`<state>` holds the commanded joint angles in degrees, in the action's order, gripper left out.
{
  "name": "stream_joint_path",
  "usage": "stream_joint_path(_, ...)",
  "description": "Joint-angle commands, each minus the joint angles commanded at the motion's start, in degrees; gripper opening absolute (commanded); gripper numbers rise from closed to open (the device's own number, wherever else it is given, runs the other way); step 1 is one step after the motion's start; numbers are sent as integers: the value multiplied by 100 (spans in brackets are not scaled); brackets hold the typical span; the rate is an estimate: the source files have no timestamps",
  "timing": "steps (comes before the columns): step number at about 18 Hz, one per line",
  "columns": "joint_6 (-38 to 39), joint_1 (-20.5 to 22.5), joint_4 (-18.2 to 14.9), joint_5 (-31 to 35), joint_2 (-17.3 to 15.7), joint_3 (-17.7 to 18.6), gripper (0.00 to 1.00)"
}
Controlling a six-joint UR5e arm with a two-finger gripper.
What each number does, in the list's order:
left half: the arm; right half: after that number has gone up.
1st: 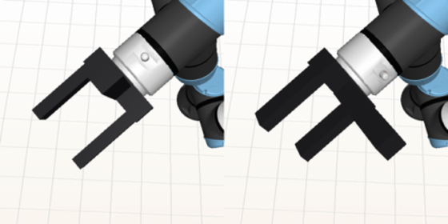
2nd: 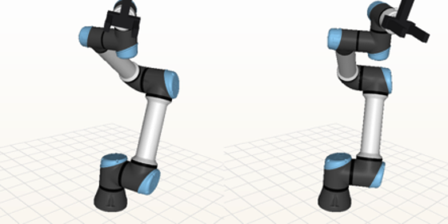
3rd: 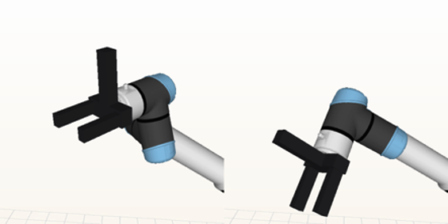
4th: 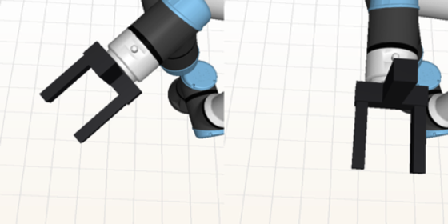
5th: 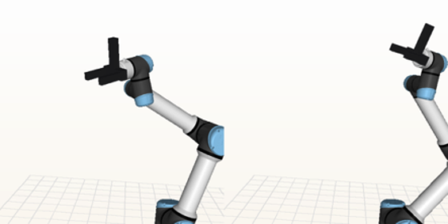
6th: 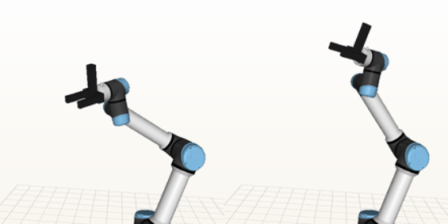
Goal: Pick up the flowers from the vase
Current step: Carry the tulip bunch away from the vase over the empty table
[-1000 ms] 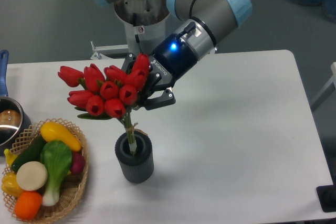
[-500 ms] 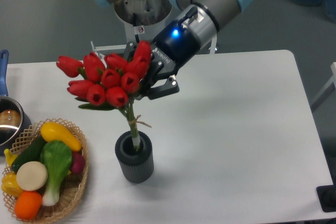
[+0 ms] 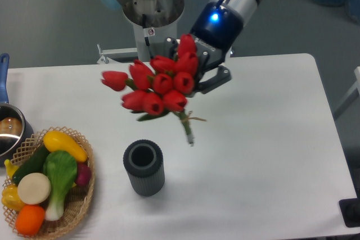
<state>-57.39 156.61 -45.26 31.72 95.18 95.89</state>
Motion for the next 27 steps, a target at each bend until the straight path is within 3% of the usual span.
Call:
stream_joint_path(3,-70,316,18,509,0,-18,30)
stream_joint_path(8,-825,783,9,879,26,123,30)
stream_joint_path(12,-1063,844,26,1283,79,35,30)
stream_joint_path(15,-1292,1046,18,1302,79,53,30)
stream_joint_path(27,-1362,1038,26,1478,220,26,30)
